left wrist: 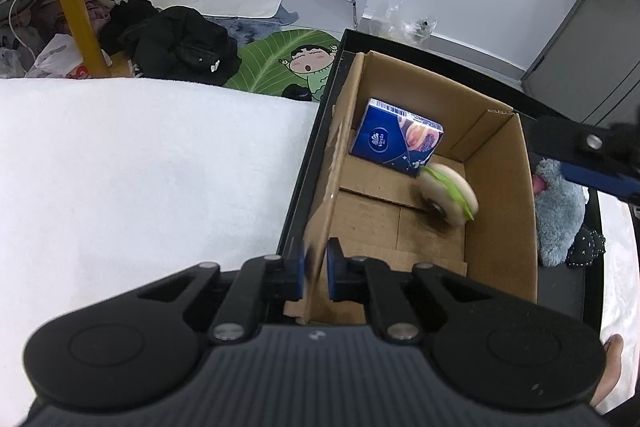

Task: Organize soft objects
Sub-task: 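Carry the hamburger plush into the box and open the right gripper, then move the right gripper to the black star plush and grasp it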

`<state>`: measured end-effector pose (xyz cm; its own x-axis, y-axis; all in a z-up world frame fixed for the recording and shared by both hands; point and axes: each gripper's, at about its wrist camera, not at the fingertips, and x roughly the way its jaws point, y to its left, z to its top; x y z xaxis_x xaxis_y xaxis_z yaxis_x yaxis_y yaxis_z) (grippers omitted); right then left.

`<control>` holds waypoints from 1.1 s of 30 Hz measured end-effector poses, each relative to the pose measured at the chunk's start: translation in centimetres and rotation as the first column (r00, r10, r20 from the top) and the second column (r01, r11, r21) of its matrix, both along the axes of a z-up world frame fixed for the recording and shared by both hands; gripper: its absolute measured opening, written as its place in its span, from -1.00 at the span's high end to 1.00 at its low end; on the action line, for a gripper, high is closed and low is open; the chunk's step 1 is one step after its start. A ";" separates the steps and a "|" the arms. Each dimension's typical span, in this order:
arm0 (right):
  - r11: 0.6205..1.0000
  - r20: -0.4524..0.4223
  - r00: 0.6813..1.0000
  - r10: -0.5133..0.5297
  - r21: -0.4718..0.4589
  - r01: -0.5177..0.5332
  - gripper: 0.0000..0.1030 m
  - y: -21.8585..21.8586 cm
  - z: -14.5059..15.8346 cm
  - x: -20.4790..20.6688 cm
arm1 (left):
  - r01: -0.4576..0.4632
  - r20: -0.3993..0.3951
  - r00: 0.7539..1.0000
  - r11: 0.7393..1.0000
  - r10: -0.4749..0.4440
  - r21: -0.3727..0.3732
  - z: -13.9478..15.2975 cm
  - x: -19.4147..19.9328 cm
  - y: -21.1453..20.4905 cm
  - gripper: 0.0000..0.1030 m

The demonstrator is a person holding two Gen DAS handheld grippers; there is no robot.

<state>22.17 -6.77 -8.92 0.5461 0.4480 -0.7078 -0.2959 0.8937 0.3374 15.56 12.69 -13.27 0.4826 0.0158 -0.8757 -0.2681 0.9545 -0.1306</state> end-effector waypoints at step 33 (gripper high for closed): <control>0.964 -0.063 0.963 -0.263 -0.049 0.260 -0.22 -18.7 -2.4 2.5 | 0.049 0.055 0.997 0.981 -0.060 0.185 1.6 -0.6 -3.1 -0.24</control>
